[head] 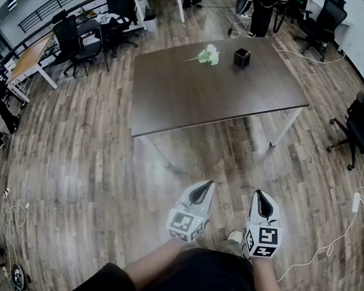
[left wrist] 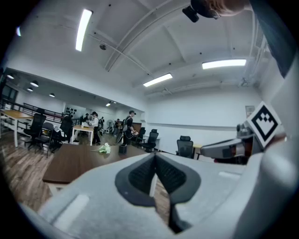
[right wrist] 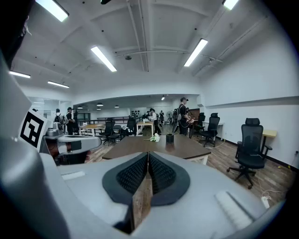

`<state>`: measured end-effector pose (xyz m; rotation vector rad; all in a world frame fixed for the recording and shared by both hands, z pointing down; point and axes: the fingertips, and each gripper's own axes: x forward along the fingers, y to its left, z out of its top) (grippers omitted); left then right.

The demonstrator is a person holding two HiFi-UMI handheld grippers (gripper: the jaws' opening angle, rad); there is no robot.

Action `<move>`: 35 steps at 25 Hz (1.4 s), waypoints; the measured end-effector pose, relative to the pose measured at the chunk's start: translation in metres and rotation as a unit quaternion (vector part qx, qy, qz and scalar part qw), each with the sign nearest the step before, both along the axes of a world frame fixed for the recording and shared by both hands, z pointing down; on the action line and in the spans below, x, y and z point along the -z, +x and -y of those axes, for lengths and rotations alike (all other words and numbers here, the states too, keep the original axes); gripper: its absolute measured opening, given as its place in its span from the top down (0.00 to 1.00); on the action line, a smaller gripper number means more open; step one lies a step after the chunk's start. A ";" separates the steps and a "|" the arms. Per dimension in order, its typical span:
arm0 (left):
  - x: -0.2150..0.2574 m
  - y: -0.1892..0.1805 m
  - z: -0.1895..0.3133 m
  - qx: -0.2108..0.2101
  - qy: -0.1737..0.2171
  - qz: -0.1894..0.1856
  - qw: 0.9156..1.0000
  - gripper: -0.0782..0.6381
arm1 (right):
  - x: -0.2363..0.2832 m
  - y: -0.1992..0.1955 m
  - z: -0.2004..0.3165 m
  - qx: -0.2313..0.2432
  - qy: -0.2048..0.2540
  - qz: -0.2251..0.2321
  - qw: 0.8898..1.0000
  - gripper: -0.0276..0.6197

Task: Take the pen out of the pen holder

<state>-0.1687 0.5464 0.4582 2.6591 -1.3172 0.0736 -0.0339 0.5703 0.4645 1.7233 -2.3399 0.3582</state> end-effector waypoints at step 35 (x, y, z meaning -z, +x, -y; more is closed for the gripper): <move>-0.027 0.219 0.075 0.037 0.022 0.042 0.998 0.89 | -0.050 0.209 0.076 0.030 -0.005 0.039 0.999 0.96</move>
